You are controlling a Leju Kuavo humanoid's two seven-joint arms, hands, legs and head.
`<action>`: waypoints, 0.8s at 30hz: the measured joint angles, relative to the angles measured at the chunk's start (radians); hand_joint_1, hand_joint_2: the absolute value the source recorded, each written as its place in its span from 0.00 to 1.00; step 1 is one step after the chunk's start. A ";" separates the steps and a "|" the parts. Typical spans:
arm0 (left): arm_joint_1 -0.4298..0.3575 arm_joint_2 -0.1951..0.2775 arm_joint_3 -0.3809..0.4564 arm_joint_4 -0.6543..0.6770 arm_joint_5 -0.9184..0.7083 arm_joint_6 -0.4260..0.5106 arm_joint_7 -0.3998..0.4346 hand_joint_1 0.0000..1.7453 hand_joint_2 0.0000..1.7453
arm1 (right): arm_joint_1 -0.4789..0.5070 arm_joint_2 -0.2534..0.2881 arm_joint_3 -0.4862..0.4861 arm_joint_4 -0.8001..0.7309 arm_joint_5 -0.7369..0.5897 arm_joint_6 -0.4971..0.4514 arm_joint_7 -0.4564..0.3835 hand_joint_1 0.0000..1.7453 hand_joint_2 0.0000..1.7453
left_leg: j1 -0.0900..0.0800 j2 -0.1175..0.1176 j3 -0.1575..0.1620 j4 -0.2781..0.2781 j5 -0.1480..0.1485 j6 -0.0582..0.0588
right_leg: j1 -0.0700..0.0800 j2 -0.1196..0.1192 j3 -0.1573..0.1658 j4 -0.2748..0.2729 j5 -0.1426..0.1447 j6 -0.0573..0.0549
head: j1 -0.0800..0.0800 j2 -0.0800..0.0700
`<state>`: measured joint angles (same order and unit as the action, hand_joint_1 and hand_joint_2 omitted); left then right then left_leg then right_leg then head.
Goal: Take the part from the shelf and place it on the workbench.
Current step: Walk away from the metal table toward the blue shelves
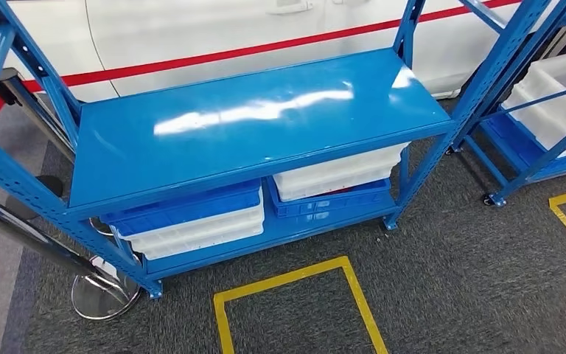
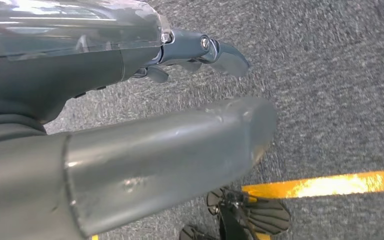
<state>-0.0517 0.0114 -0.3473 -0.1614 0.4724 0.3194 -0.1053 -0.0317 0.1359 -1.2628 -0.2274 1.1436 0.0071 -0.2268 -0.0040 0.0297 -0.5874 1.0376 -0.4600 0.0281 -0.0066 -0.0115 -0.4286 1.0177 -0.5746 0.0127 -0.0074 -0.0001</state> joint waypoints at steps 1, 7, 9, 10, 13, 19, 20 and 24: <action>0.001 0.000 0.000 0.000 0.000 -0.001 -0.001 0.00 0.00 | -0.002 0.000 0.000 0.000 0.000 0.002 0.000 0.00 0.00 | 0.002 -0.003 0.011 -0.007 -0.004 0.006 | 0.000 0.001 -0.014 0.030 0.002 0.004 | 0.002 0.000; 0.007 0.001 -0.002 0.000 0.000 -0.012 -0.018 0.00 0.00 | -0.002 -0.001 0.001 0.000 0.000 0.008 0.000 0.00 0.00 | 0.006 -0.018 0.078 -0.024 -0.049 0.015 | -0.006 0.007 -0.235 0.272 -0.068 0.016 | 0.011 0.000; 0.010 0.001 -0.002 0.000 0.000 -0.013 -0.020 0.00 0.00 | 0.001 -0.001 0.001 0.000 0.000 0.008 0.001 0.00 0.00 | 0.007 -0.021 0.109 -0.025 -0.072 0.009 | -0.005 0.006 -0.235 0.180 0.016 0.008 | 0.012 0.000; 0.011 0.001 -0.002 0.000 0.000 -0.014 -0.021 0.00 0.00 | 0.003 -0.002 0.001 0.000 0.000 0.009 0.001 0.00 0.00 | 0.006 -0.021 0.124 -0.024 -0.085 0.006 | -0.001 0.005 -0.229 0.122 0.072 0.002 | 0.013 0.000; 0.008 0.002 -0.002 0.000 0.001 -0.014 -0.022 0.00 0.00 | 0.003 -0.003 0.001 0.000 0.000 0.009 0.001 0.00 0.00 | 0.002 -0.020 0.151 -0.028 -0.111 -0.012 | 0.008 0.004 -0.216 0.038 0.134 -0.016 | 0.016 0.000; 0.006 0.003 -0.002 0.000 -0.003 -0.012 -0.032 0.00 0.00 | 0.002 -0.002 0.004 0.000 0.009 0.005 0.004 0.00 0.00 | 0.008 -0.023 0.080 0.151 -0.154 -0.038 | 0.002 0.008 -0.142 0.004 0.108 -0.049 | 0.008 0.000; 0.007 0.002 -0.003 0.000 -0.004 -0.011 -0.034 0.00 0.00 | 0.001 -0.002 0.007 0.000 0.016 0.003 0.005 0.00 0.00 | 0.008 -0.023 0.039 0.205 -0.186 -0.042 | 0.001 0.006 -0.133 0.003 0.101 -0.050 | 0.007 0.000; 0.010 0.002 -0.004 0.000 -0.013 -0.007 -0.027 0.00 0.00 | 0.001 -0.002 0.015 0.000 0.032 0.002 0.009 0.00 0.00 | 0.010 -0.018 -0.030 0.174 -0.168 -0.045 | 0.002 -0.004 -0.082 0.002 0.060 -0.047 | 0.005 0.000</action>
<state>-0.0416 0.0133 -0.3511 -0.1617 0.4598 0.3126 -0.1318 -0.0309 0.1337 -1.2473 -0.2274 1.1754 0.0093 -0.2175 0.0064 0.0118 -0.6177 1.2119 -0.6282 -0.0174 -0.0050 -0.0158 -0.5105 1.0201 -0.5148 -0.0340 -0.0025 0.0000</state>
